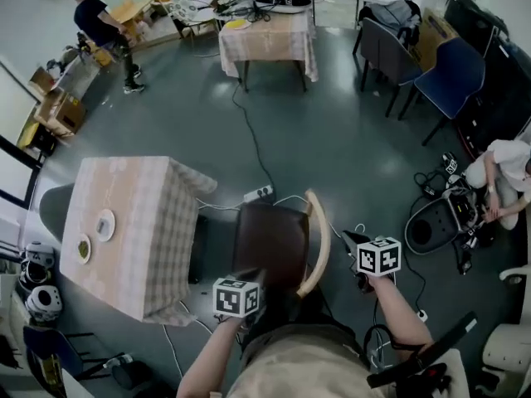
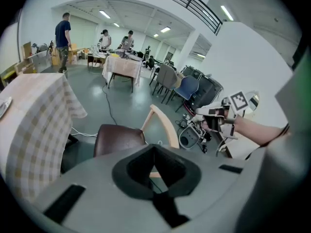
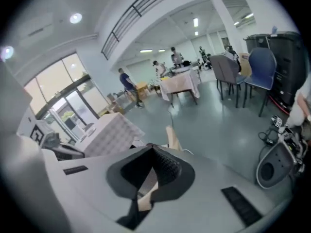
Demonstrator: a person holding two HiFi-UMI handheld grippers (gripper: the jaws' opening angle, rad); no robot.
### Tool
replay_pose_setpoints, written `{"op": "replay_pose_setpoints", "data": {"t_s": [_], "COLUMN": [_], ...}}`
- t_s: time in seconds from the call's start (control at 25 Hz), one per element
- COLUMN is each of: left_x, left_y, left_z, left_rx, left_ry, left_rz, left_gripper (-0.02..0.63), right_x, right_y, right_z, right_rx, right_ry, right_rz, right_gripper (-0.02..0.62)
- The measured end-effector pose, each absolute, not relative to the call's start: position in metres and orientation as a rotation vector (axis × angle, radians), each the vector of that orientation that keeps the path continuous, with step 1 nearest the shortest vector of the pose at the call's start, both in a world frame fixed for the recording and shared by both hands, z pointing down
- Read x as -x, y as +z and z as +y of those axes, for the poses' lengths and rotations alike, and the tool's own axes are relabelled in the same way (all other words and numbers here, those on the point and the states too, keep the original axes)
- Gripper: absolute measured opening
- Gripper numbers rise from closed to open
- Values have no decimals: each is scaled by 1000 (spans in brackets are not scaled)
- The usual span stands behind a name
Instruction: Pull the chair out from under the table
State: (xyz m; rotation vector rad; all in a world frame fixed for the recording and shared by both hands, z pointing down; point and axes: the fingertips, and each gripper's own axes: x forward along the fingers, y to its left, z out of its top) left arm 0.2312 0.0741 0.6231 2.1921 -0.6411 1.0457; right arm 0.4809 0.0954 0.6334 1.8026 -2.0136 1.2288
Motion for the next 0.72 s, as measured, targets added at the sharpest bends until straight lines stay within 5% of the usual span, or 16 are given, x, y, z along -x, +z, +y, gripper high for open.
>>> {"op": "replay_pose_setpoints", "data": {"t_s": [0.44,0.72], "left_x": [-237,-226], "left_y": [519,490], "left_z": [59,50], "left_rx": [-2464,-2469], "left_ry": [614,493], "left_rz": [-698,-689], "left_gripper": [6,6], "right_x": [-316,-285], "right_y": [486,456], "right_z": [78,87], "right_rx": [-1391,-1286], "right_ry": [868,852], "right_rz": [-2599,-2691], "right_gripper": [9,9]}}
